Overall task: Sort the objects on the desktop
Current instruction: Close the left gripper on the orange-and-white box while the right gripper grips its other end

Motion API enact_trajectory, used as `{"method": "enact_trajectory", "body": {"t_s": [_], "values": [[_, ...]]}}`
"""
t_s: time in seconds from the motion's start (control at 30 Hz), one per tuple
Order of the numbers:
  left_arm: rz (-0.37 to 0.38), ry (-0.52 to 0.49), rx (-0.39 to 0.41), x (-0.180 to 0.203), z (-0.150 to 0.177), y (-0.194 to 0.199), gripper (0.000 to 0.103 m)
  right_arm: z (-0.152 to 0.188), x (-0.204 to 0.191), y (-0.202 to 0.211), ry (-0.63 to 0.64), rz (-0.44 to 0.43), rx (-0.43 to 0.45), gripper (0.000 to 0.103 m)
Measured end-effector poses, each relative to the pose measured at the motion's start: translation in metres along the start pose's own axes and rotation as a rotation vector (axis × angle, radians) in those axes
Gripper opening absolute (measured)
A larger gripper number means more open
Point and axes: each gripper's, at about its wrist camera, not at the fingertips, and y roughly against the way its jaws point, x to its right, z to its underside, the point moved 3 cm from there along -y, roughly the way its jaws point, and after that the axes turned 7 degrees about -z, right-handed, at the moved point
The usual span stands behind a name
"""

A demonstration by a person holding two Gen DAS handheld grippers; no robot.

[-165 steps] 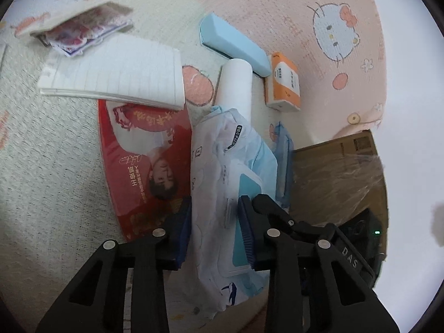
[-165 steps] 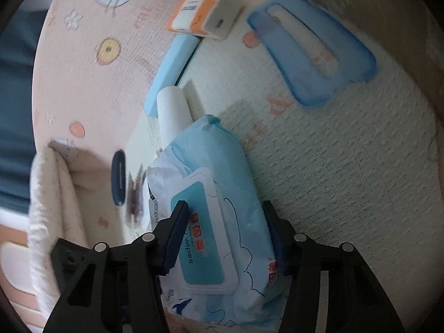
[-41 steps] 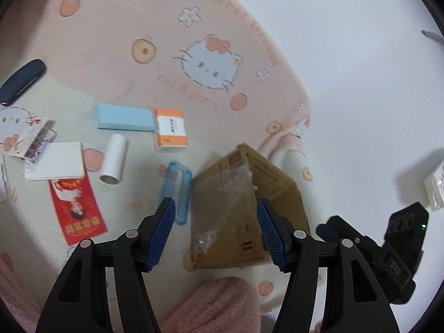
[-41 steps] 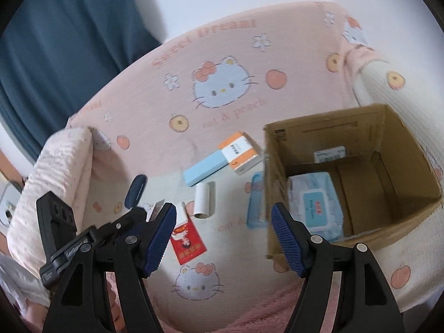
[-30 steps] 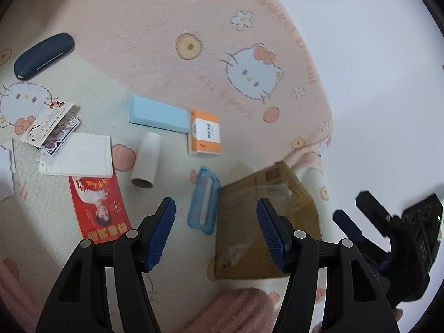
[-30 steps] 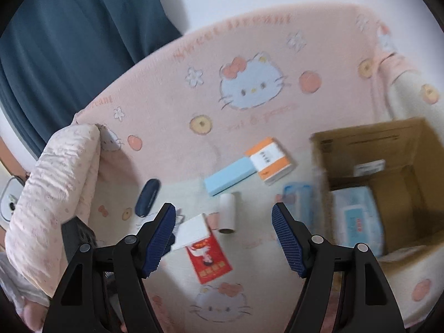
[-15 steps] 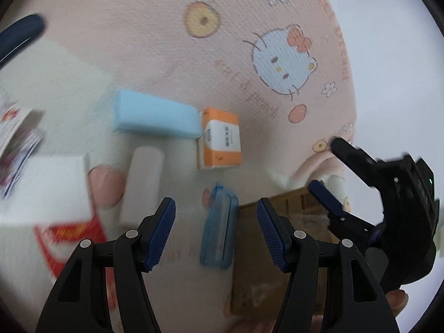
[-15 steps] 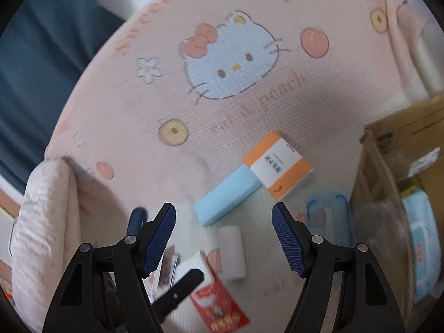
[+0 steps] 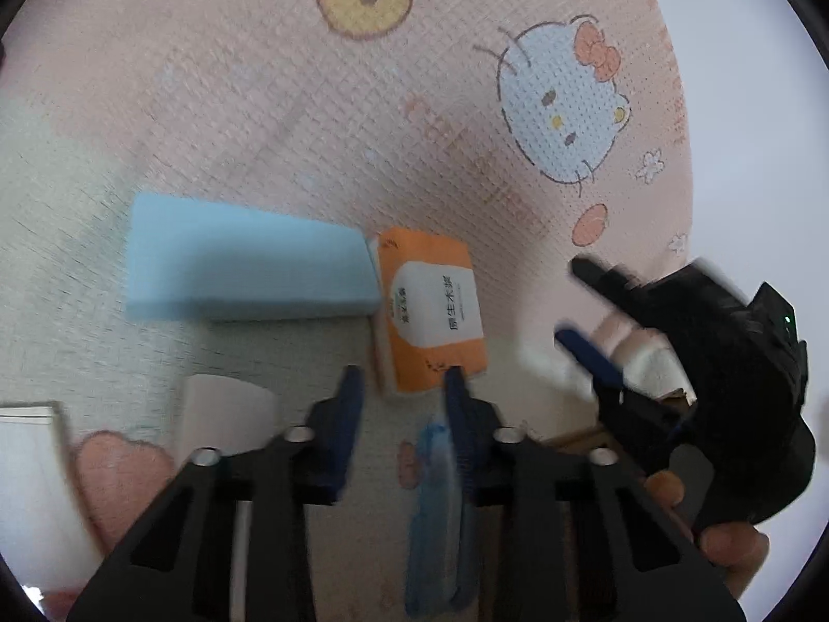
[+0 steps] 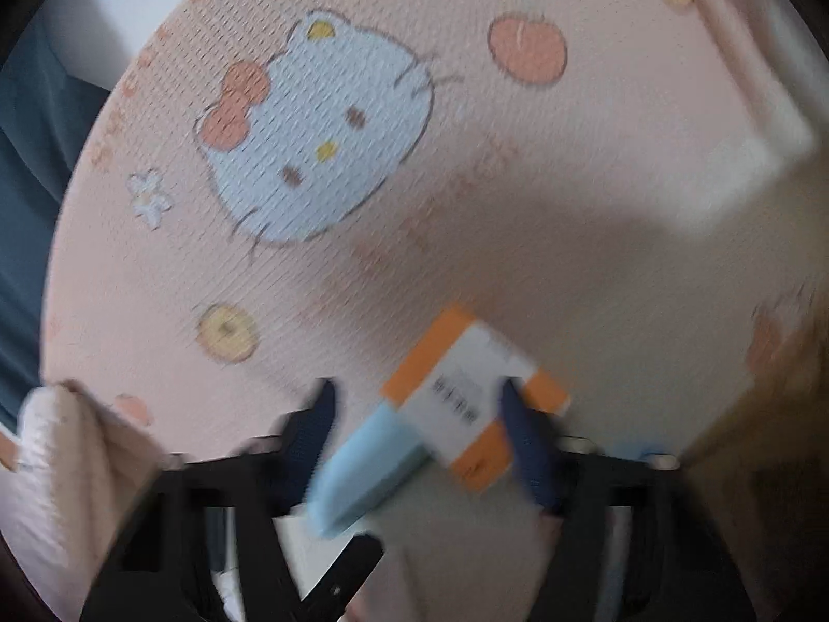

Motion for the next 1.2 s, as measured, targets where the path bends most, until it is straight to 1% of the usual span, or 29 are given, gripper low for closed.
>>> {"method": "enact_trajectory", "body": {"t_s": [0.03, 0.1, 0.17, 0.23, 0.3, 0.37, 0.4, 0.43, 0.47, 0.53, 0.57, 0.63, 0.67, 0.73, 0.8, 0.83, 0.87, 0.9, 0.93, 0.97, 1.0, 1.03, 1.1, 1.17, 1.2], "values": [[0.008, 0.021, -0.007, -0.003, 0.000, -0.006, 0.023, -0.004, 0.001, -0.003, 0.018, 0.022, 0.013, 0.013], [0.033, 0.061, -0.030, -0.008, 0.000, -0.020, 0.023, -0.008, 0.002, -0.012, 0.052, 0.059, 0.012, 0.013], [0.065, 0.065, -0.040, -0.008, 0.000, -0.029, 0.021, -0.011, 0.010, -0.026, 0.065, 0.125, -0.023, 0.013], [0.061, 0.039, -0.035, -0.001, -0.001, -0.037, 0.021, -0.011, 0.018, -0.039, 0.033, 0.134, -0.044, 0.013], [0.036, 0.025, -0.043, 0.003, -0.001, -0.044, 0.021, -0.010, 0.025, -0.050, -0.005, 0.126, -0.069, 0.014], [0.024, 0.017, -0.047, 0.007, -0.001, -0.051, 0.021, -0.009, 0.035, -0.062, -0.046, 0.162, -0.102, 0.014], [0.030, 0.022, -0.053, 0.009, -0.002, -0.055, 0.021, -0.009, 0.039, -0.065, -0.063, 0.161, -0.104, 0.014], [0.036, 0.026, -0.059, 0.009, -0.002, -0.058, 0.022, -0.009, 0.043, -0.067, -0.081, 0.153, -0.098, 0.017], [0.036, 0.029, -0.072, 0.010, -0.003, -0.061, 0.022, -0.009, 0.048, -0.069, -0.098, 0.151, -0.091, 0.022], [0.026, 0.014, -0.084, 0.013, -0.002, -0.066, 0.024, -0.009, 0.055, -0.072, -0.129, 0.129, -0.091, 0.027], [0.015, 0.002, -0.088, 0.014, -0.002, -0.068, 0.028, -0.009, 0.058, -0.072, -0.146, 0.102, -0.094, 0.027], [0.013, -0.008, -0.102, 0.017, -0.002, -0.071, 0.038, -0.008, 0.055, -0.071, -0.135, 0.107, -0.097, 0.027], [0.024, -0.009, -0.113, 0.019, -0.001, -0.073, 0.039, -0.007, 0.054, -0.072, -0.129, 0.117, -0.107, 0.027], [0.003, -0.011, -0.111, 0.019, -0.002, -0.075, 0.039, -0.003, 0.049, -0.072, -0.100, 0.134, -0.126, 0.028], [-0.050, -0.019, -0.104, 0.018, -0.004, -0.073, 0.039, -0.007, 0.049, -0.069, -0.104, 0.139, -0.099, 0.028], [-0.053, -0.018, -0.098, 0.017, -0.006, -0.072, 0.040, -0.011, 0.049, -0.066, -0.095, 0.144, -0.068, 0.029], [-0.053, -0.012, -0.095, 0.016, -0.007, -0.073, 0.040, -0.016, 0.049, -0.067, -0.067, 0.155, -0.046, 0.040], [-0.054, -0.001, -0.099, 0.014, -0.008, -0.074, 0.040, -0.017, 0.051, -0.071, -0.072, 0.155, -0.064, 0.050], [-0.046, 0.010, -0.106, 0.014, -0.009, -0.076, 0.040, -0.017, 0.054, -0.079, -0.101, 0.160, -0.118, 0.064], [-0.037, 0.020, -0.113, 0.013, -0.010, -0.077, 0.040, -0.014, 0.058, -0.087, -0.143, 0.137, -0.169, 0.064], [-0.030, 0.032, -0.117, 0.012, -0.010, -0.079, 0.040, -0.013, 0.061, -0.087, -0.173, 0.103, -0.165, 0.064], [-0.021, 0.040, -0.120, 0.011, -0.010, -0.080, 0.040, -0.012, 0.062, -0.086, -0.192, 0.090, -0.148, 0.063], [-0.018, 0.028, -0.118, 0.013, -0.008, -0.081, 0.040, -0.008, 0.060, -0.083, -0.167, 0.105, -0.136, 0.059], [-0.032, -0.002, -0.104, 0.015, -0.007, -0.078, 0.039, -0.003, 0.058, -0.077, -0.162, 0.117, -0.117, 0.052], [-0.043, -0.010, -0.098, 0.015, -0.006, -0.076, 0.039, -0.001, 0.057, -0.075, -0.159, 0.121, -0.117, 0.050]]}}
